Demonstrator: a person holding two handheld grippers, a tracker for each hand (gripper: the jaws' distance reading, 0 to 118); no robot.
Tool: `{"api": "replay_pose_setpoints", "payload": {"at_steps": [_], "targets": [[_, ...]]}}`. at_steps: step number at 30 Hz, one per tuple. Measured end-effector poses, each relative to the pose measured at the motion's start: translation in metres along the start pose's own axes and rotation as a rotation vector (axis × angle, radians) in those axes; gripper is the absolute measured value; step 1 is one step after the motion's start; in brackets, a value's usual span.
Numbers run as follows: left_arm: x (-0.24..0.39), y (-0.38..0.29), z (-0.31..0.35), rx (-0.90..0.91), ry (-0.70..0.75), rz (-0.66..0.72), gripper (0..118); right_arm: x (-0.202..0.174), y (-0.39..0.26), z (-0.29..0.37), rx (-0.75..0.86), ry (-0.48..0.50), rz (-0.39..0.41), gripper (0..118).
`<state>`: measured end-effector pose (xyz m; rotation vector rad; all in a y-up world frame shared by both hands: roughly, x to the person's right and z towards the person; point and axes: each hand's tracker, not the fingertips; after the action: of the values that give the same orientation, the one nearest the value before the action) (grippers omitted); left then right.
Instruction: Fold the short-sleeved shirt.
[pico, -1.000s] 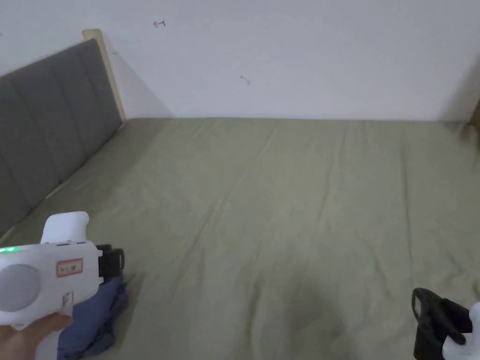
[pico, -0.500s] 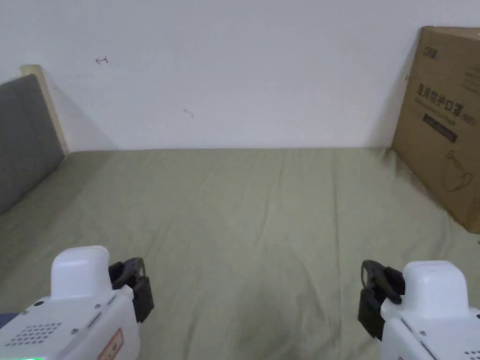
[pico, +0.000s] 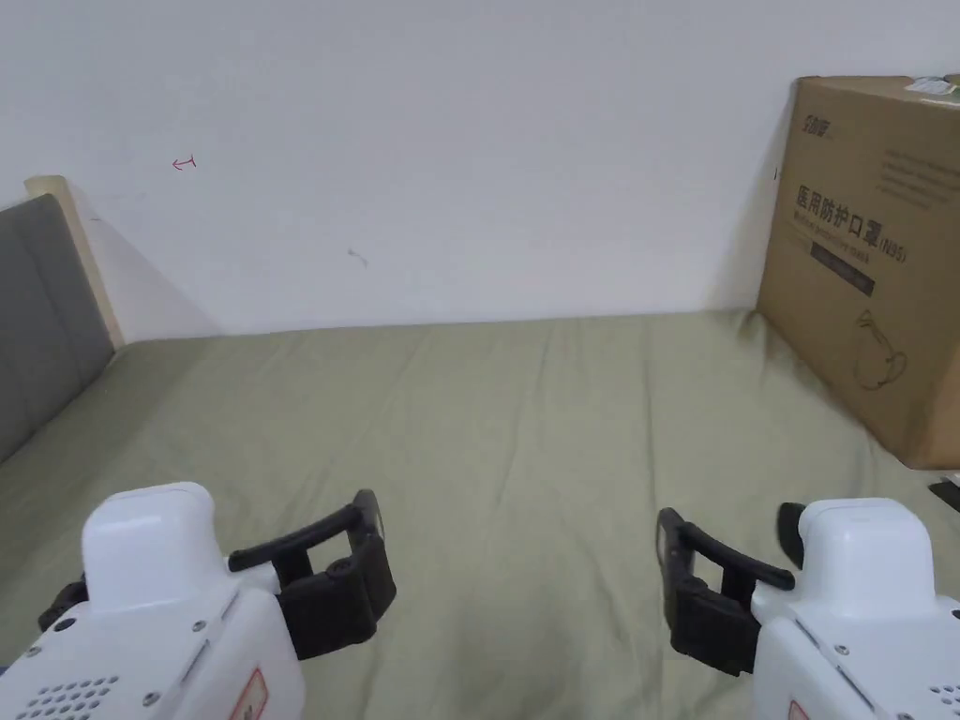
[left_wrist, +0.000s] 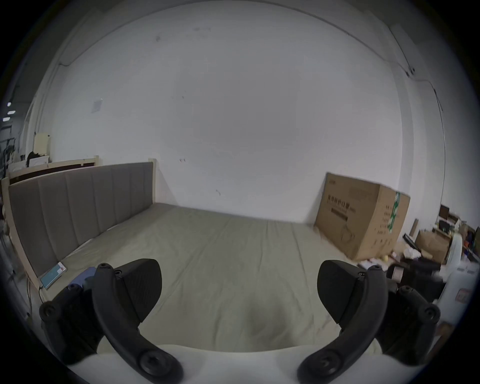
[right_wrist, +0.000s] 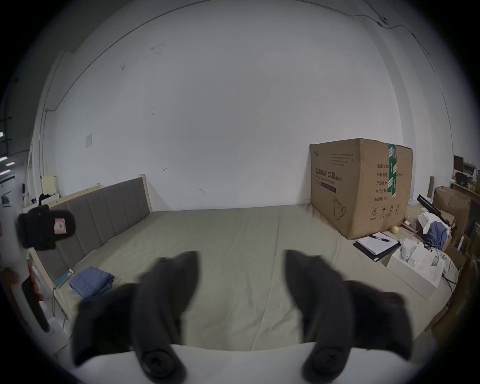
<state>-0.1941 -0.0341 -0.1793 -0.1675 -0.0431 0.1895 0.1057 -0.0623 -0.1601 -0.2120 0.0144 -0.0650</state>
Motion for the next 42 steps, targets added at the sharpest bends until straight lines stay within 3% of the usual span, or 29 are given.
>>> {"api": "replay_pose_setpoints", "payload": {"at_steps": [1,4,8,11,14,18,24,42], "targets": [[0.001,0.003,0.003,0.006,0.007,0.013,117,0.001,0.001,0.001,0.003,0.003,-0.008,118],[0.008,0.013,0.006,-0.028,-0.023,-0.008,117,0.003,0.003,0.009,0.056,0.003,-0.02,118],[0.035,0.02,0.004,-0.18,0.088,-0.189,117,0.002,0.01,0.009,0.048,-0.013,0.007,118],[0.046,0.006,0.003,-0.134,0.04,-0.34,117,0.003,0.012,0.008,0.047,-0.015,0.0,118],[0.053,0.002,0.007,-0.151,-0.04,-0.278,117,0.004,0.012,0.009,0.036,-0.003,-0.012,118],[0.052,0.004,0.008,-0.133,-0.035,-0.194,117,0.005,0.011,0.007,0.019,-0.019,0.02,118],[0.058,0.008,0.008,-0.112,0.025,-0.231,117,0.009,0.01,0.004,0.006,-0.022,0.016,118],[0.066,0.01,0.0,-0.188,0.013,-0.18,117,0.011,0.008,0.001,-0.02,-0.019,0.006,118]]}}
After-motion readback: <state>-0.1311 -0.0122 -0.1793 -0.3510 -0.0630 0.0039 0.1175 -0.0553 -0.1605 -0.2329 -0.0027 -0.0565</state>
